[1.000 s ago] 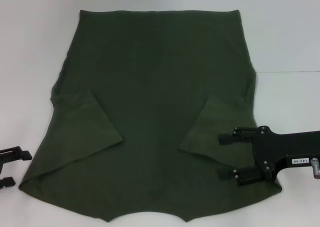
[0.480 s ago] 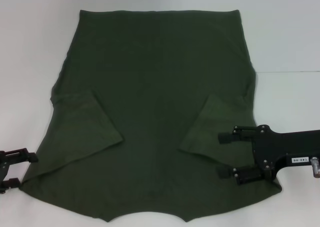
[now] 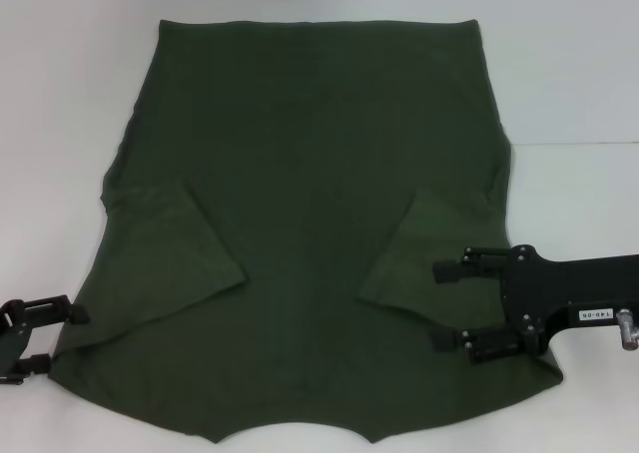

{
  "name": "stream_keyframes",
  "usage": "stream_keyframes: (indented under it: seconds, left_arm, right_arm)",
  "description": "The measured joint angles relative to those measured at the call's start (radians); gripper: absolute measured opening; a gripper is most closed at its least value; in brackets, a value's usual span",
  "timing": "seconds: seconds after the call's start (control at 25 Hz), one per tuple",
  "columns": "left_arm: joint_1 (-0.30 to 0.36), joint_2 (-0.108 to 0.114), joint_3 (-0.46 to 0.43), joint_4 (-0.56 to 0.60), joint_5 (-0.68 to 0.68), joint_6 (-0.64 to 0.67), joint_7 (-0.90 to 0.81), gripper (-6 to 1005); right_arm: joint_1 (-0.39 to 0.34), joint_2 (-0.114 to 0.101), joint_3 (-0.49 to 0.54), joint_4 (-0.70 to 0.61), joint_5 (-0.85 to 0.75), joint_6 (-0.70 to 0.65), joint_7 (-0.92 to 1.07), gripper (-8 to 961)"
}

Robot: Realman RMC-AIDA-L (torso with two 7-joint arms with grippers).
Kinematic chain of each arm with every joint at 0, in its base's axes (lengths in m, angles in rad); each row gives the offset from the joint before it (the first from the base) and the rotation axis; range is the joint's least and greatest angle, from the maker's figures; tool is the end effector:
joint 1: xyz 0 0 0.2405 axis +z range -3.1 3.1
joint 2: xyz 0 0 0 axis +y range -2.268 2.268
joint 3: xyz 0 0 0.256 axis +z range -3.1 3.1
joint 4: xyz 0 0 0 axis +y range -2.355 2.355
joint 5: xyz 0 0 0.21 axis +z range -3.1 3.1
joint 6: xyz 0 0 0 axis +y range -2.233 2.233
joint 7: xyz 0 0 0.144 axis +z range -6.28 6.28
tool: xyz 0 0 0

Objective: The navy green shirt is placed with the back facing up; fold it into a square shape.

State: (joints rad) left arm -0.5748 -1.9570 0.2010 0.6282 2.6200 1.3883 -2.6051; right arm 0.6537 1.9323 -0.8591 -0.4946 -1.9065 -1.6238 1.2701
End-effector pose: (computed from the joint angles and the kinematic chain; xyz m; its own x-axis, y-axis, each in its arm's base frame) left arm -0.3696 0.3311 0.0677 -0.2992 0.8137 0.4984 0.9495 0.3056 0.0711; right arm 0.2412 0.3483 0.0161 0.8781 -0.2016 -0.4339 -0.2524 -0.9656 -0.0623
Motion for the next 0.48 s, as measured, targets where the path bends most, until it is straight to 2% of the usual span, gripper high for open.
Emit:
stream_keyframes:
  seconds: [0.48]
  left_arm:
    - [-0.004,0.007,-0.003,0.019,0.000,0.009,-0.002,914]
  right_arm:
    - [0.006,-0.003,0.003,0.002,0.000,0.003,0.000,926]
